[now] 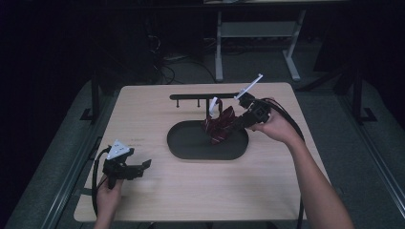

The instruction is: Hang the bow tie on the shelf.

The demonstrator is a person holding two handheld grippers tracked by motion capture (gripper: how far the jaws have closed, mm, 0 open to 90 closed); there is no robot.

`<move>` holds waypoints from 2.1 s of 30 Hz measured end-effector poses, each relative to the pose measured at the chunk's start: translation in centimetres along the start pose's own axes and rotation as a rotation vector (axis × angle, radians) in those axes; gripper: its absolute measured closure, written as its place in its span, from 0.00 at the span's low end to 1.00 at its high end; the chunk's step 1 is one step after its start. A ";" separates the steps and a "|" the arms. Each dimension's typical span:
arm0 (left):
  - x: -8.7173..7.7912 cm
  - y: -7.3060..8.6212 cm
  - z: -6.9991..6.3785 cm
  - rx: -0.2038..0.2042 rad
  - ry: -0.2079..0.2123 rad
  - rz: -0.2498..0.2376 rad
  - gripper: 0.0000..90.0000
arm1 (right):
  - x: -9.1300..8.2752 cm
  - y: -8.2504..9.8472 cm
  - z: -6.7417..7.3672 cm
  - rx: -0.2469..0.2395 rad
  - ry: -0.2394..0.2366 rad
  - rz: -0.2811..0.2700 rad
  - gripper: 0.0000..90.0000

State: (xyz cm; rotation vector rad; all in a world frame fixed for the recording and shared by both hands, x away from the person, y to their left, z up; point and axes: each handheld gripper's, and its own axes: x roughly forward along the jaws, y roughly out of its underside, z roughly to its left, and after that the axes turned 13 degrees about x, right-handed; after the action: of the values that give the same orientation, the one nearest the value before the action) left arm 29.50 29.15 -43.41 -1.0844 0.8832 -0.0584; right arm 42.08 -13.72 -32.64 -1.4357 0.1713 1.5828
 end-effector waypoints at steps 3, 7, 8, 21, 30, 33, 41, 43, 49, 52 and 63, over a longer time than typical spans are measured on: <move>0.0 0.0 0.0 0.001 0.001 0.000 0.18 | 0.0 0.4 -0.1 0.001 -0.003 0.000 0.66; 0.1 0.0 0.0 0.006 0.003 0.003 0.18 | 0.0 0.9 -0.3 -0.001 -0.009 0.001 0.65; 0.1 0.0 0.0 0.006 0.003 0.004 0.18 | 0.0 1.1 -0.3 0.002 -0.010 0.002 0.65; 0.1 0.0 -0.1 0.005 0.003 0.004 0.18 | 0.4 2.6 -0.7 0.024 -0.028 0.013 0.61; 0.1 0.0 -0.1 0.006 0.001 0.004 0.18 | 0.5 3.2 -0.5 0.026 -0.046 0.022 0.58; 0.0 0.0 0.0 0.009 0.000 0.005 0.18 | 0.5 3.2 -0.4 0.020 -0.044 0.024 0.58; 0.1 0.0 -0.1 0.007 0.000 0.004 0.18 | 0.8 4.5 -0.8 0.037 -0.045 0.026 0.57; 0.1 0.0 -0.1 0.006 0.001 0.004 0.18 | 0.7 4.9 -0.8 0.044 -0.060 0.019 0.57; 0.0 0.0 -0.1 0.006 -0.001 0.004 0.18 | 0.8 5.8 -1.3 0.055 -0.060 0.021 0.57; 0.0 0.0 -0.1 0.006 -0.003 0.003 0.18 | 0.8 6.3 -1.4 0.059 -0.058 0.025 0.57; 0.0 0.0 -0.2 0.006 -0.004 0.003 0.18 | 0.9 8.0 -1.8 0.072 -0.057 0.025 0.56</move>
State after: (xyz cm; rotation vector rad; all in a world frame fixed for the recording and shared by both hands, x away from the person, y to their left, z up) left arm 29.43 29.00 -43.42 -1.0771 0.8805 -0.0561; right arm 37.83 -18.66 -37.68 -1.3364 0.2109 1.6202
